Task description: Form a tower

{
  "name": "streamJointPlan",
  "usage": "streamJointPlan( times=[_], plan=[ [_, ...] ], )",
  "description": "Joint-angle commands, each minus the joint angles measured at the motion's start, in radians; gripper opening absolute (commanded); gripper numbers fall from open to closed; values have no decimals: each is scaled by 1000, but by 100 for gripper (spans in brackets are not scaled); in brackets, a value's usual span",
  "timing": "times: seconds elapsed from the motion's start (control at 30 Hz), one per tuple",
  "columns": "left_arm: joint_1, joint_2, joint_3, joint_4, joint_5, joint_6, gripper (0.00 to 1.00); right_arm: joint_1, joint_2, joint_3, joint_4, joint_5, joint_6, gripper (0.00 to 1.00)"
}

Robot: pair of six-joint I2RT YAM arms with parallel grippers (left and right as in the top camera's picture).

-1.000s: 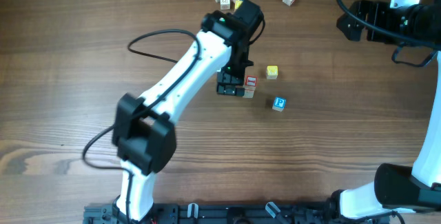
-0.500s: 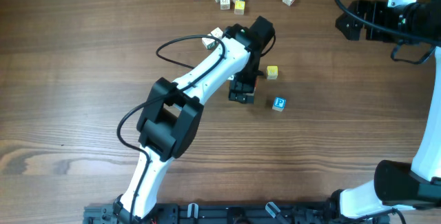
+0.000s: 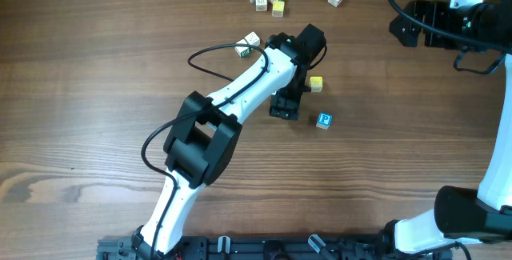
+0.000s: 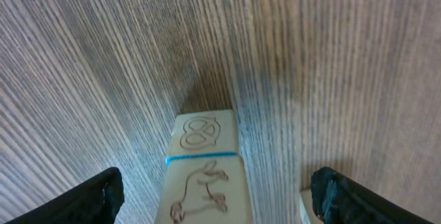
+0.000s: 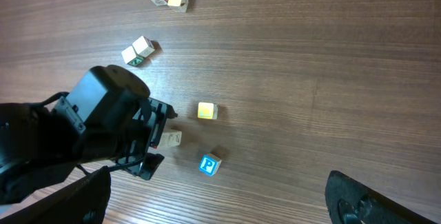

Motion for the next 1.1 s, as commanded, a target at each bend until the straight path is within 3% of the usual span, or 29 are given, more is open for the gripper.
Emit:
streamJointPlan(
  times=[0.0,0.17,0.37,0.63,1.07],
  plan=[
    [-5,22,4,3,-21,6,87,0,11,-4,1,-17,-19,100],
    [-5,37,4,18,-20,6,80,0,11,-5,0,-17,-19,100],
    [-5,37,4,17,-21,6,63,0,11,-5,-2,-17,-19,100],
    [-5,37,4,12,-21,6,51,0,11,-5,-2,-16,-19,100],
    [-5,37,4,12,-21,6,40,0,11,-4,-5,-16,-21,99]
  ],
)
